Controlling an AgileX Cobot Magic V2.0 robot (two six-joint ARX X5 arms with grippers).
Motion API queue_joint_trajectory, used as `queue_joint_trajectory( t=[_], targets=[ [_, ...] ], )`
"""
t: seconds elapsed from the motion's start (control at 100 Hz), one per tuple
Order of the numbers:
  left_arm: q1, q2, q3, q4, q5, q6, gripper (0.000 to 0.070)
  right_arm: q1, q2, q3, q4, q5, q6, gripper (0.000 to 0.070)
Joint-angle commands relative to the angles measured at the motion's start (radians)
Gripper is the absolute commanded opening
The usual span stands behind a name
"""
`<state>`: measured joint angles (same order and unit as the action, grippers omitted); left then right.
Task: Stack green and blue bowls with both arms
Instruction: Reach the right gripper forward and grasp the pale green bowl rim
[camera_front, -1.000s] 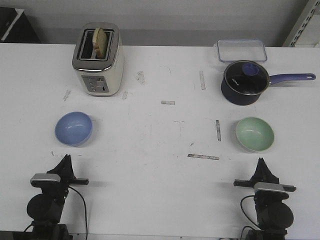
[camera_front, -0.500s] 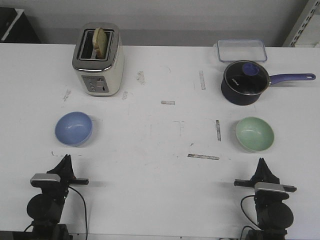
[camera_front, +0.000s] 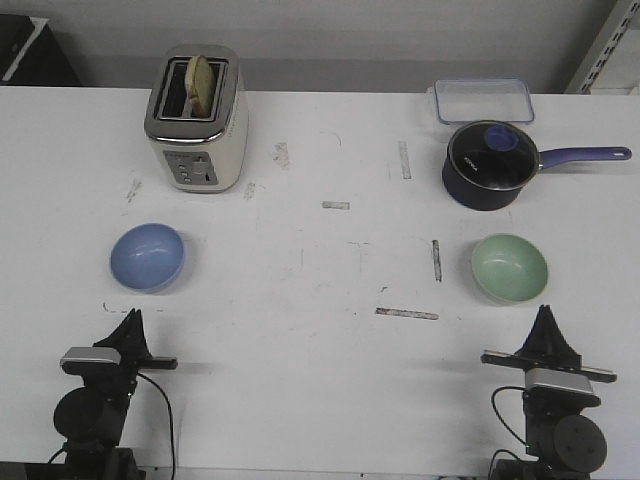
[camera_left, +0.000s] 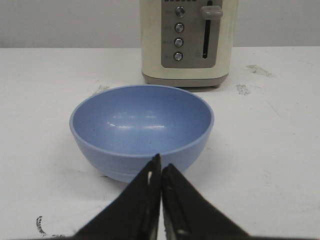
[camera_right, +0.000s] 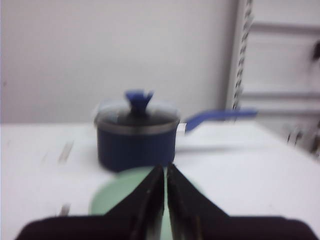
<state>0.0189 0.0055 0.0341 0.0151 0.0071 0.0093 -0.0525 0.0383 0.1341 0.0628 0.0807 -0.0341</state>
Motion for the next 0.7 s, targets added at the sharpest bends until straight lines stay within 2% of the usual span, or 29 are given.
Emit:
queue_joint_trajectory(
  t=[0.0, 0.12, 0.34, 0.38, 0.46, 0.5, 0.61, 0.69],
  targets=[
    [0.0, -0.002, -0.022, 0.014, 0.004, -0.002, 0.0002, 0.0, 0.042, 0.103, 0.019, 0.002, -0.024, 0.0006],
    [0.0, -0.002, -0.022, 0.014, 0.004, -0.002, 0.0002, 0.001, 0.194, 0.295, -0.049, -0.014, -0.002, 0.0006],
    [0.0, -0.002, -0.022, 0.017, 0.004, -0.002, 0.0002, 0.0, 0.555, 0.674, -0.302, -0.03, 0.026, 0.0027],
    [0.0, -0.002, -0.022, 0.016, 0.004, -0.002, 0.0002, 0.0, 0.619, 0.739, -0.365, -0.03, 0.037, 0.0068],
    [0.0, -0.002, -0.022, 0.016, 0.004, -0.002, 0.0002, 0.0, 0.744, 0.852, -0.486, -0.031, 0.041, 0.0232],
    [0.0, -0.002, -0.022, 0.016, 0.004, -0.002, 0.0002, 0.0, 0.801, 0.899, -0.543, -0.031, 0.04, 0.029],
    [0.0, -0.002, -0.022, 0.016, 0.004, -0.002, 0.0002, -0.011, 0.94, 0.985, -0.662, -0.033, 0.04, 0.0357],
    [0.0, -0.002, -0.022, 0.016, 0.004, -0.002, 0.0002, -0.04, 1.014, 0.999, -0.7, -0.046, 0.036, 0.0406]
  ],
)
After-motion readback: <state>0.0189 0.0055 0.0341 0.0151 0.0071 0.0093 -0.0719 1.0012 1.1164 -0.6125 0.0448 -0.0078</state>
